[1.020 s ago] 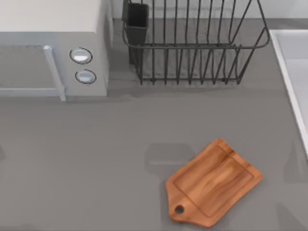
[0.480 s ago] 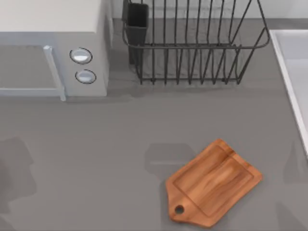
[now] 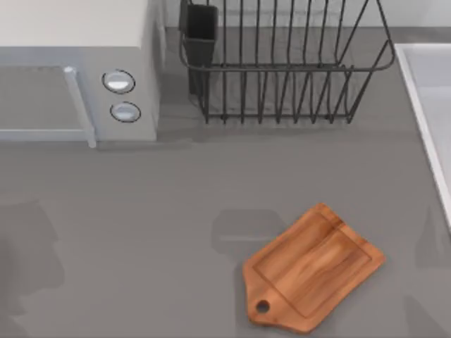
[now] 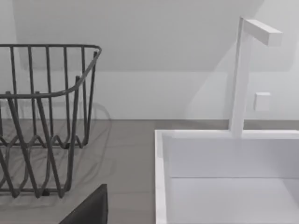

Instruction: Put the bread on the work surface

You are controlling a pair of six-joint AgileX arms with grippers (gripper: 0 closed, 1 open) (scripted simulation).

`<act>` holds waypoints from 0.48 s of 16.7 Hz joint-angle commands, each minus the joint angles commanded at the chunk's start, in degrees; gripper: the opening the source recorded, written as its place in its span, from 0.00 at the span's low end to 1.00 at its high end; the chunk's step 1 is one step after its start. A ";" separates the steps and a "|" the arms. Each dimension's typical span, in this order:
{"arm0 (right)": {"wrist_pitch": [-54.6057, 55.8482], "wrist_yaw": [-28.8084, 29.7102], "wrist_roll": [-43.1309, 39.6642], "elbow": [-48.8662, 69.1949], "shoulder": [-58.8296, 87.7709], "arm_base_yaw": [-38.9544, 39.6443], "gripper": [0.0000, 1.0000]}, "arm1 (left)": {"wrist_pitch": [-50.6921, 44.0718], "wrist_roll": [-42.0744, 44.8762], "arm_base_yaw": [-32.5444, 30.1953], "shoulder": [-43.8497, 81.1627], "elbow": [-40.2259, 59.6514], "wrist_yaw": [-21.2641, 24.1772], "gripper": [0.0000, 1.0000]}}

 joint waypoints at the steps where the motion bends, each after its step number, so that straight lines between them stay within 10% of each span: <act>1: 0.00 0.00 0.00 0.00 0.00 0.00 1.00 | 0.64 -1.55 -1.24 -0.81 -0.41 -0.75 0.00; 8: 0.00 0.00 0.00 0.00 0.00 0.00 1.00 | 10.21 -26.04 -20.73 -10.04 -5.22 -13.12 0.00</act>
